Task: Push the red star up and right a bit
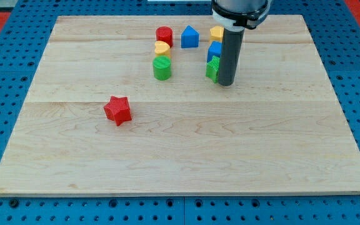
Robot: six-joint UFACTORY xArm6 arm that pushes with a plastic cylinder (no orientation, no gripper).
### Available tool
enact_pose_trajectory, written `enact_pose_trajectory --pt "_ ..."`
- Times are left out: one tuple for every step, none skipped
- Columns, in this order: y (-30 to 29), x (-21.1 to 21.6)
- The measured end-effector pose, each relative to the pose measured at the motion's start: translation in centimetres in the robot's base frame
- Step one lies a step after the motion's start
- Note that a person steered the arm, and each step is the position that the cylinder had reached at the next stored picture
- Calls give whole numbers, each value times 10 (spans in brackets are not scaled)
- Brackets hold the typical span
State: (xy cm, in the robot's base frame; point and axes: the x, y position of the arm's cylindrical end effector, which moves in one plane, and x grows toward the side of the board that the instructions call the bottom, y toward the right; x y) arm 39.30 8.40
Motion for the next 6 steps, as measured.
enact_pose_trajectory --pt "1 16" --pt "-14 64" --pt "-69 93" --pt "-136 125" --pt "-204 134" --pt "-235 109"
